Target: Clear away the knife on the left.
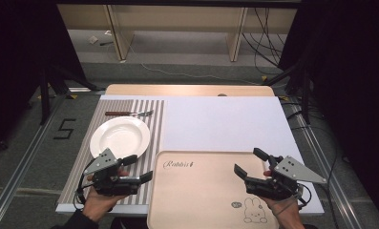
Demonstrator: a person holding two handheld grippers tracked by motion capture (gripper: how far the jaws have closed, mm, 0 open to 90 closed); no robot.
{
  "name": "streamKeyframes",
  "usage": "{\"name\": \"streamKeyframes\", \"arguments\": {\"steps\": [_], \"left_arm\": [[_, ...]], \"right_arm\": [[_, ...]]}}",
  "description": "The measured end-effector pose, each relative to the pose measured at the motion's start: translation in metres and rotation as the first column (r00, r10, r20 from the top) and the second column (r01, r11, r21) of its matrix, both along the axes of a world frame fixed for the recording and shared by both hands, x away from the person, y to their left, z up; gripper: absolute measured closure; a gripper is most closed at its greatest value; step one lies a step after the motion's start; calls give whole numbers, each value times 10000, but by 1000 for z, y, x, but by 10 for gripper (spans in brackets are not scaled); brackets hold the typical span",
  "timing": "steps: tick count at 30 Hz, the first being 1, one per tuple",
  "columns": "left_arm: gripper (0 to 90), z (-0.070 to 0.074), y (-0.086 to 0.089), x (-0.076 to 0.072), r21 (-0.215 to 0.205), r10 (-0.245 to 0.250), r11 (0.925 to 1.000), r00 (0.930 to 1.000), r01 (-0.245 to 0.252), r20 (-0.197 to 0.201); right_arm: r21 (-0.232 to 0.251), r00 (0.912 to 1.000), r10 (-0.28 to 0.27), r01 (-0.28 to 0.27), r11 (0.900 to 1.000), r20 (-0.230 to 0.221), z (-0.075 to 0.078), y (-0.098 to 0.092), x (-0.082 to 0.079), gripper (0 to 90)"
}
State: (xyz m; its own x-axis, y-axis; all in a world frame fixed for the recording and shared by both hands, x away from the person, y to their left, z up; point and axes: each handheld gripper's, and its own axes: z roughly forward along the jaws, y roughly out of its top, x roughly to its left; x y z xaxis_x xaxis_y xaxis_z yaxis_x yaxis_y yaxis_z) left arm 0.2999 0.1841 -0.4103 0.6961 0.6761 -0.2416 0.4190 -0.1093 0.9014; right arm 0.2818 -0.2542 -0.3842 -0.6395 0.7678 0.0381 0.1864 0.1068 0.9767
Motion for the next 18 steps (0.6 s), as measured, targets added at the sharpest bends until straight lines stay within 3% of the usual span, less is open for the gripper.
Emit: {"name": "streamKeyframes", "arguments": {"steps": [8, 12, 13, 14, 15, 16, 18], "left_arm": [[161, -3, 1, 4, 755, -107, 9970, 9991, 137, -403], [176, -3, 6, 7, 1272, -143, 9916, 9980, 221, -616], [180, -5, 11, 10, 1674, -85, 9857, 9973, 207, -733], [180, -5, 11, 10, 1674, -85, 9857, 9973, 207, -733], [181, -7, 17, 12, 2110, 51, 9774, 9962, 134, -871], [185, -7, 17, 12, 2110, 51, 9774, 9962, 134, -871], [190, -10, 22, 14, 2587, 130, 9659, 9958, 108, -902]], "right_arm": [[74, 10000, 20, -20, 10000, 5, 0, 0, 1, 179], [116, 10000, 50, -50, 9999, 20, 0, 0, 2, 179], [126, 10000, 50, -50, 9999, 34, 0, 0, 2, 179], [126, 10000, 50, -50, 9999, 34, 0, 0, 2, 179], [132, 10000, 59, -60, 9999, 28, 0, 0, 2, 180], [132, 10000, 59, -60, 9999, 28, 0, 0, 2, 180], [119, 9999, 97, -98, 9999, 46, 1, 1, 2, 180]]}}
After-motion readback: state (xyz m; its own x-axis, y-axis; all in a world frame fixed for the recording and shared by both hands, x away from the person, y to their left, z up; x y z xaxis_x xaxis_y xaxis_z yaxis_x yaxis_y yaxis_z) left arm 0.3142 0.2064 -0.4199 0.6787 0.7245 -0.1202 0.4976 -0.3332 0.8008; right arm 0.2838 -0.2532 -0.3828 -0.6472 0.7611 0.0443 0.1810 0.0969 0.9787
